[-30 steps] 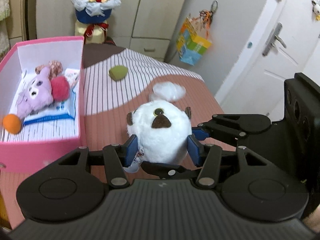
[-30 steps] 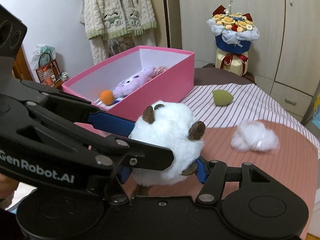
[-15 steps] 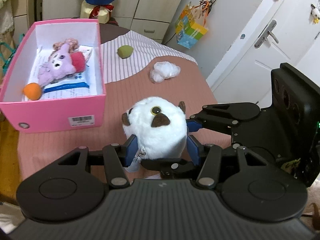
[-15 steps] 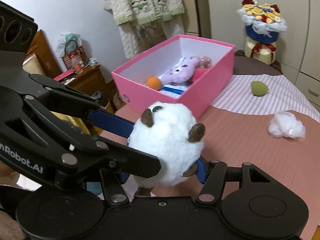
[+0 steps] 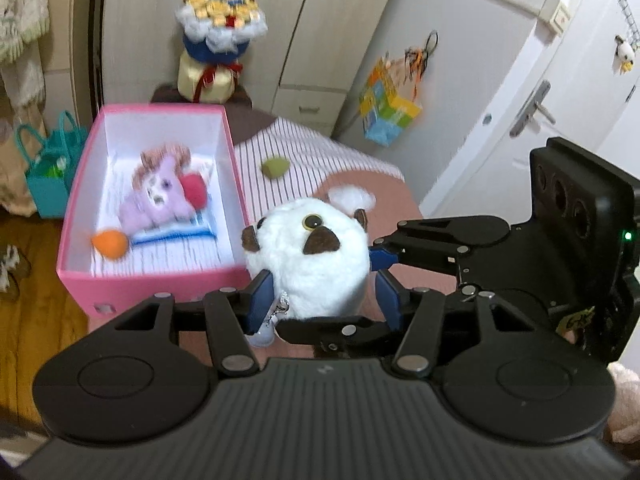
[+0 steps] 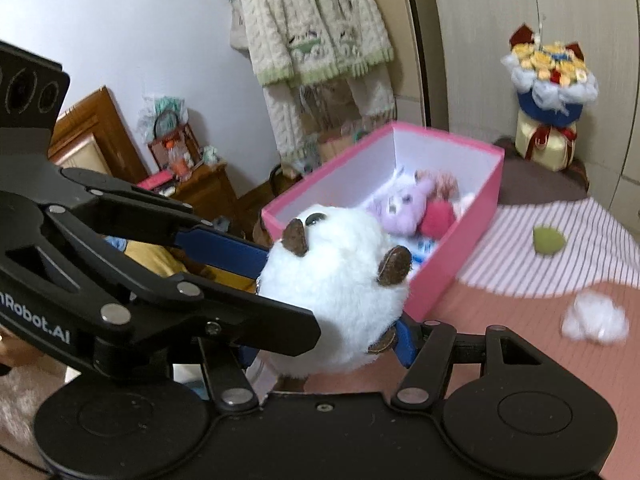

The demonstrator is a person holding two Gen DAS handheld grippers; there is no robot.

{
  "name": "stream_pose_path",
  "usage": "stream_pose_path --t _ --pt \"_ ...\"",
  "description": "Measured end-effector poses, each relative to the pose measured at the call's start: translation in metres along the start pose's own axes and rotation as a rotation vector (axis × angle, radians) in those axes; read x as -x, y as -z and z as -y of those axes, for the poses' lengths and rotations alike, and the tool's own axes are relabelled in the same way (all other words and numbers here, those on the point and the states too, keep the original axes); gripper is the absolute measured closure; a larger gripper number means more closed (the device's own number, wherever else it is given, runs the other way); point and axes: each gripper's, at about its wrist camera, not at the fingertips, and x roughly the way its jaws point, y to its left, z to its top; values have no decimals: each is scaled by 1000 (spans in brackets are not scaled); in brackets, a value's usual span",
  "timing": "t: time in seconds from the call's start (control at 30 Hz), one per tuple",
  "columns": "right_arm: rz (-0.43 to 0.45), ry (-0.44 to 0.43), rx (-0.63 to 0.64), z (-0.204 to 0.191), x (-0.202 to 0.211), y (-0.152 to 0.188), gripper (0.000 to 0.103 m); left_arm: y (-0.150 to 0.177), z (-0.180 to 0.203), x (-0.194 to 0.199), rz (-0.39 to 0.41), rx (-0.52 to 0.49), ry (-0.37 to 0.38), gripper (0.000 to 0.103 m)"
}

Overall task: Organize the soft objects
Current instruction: 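Lift the white plush with both grippers and carry it over the pink box, then lower the white plush into the box and open both grippers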

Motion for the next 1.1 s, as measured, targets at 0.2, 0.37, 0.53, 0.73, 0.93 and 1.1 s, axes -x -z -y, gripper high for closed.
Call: stream_pose_path --t 0.2,0.37,0.53,0.73,0.93,1.1 --pt "97 20 15 5 -12 -30 34 -15 -21 0 147 -3 -6 49" --pt "144 34 22 16 -33 -55 34 -39 -45 -13 199 -8 -41 49" --pt "180 3 5 36 -62 -78 34 -59 -82 -36 214 67 -74 49" --pt "122 -58 -30 59 -110 -100 34 -70 -131 -72 175 200 -106 48" --pt "71 -67 -34 73 -151 -111 34 -77 -157 -99 153 242 -156 48" --pt "6 -101 6 80 -179 -118 30 -71 -173 -110 142 277 -179 47"
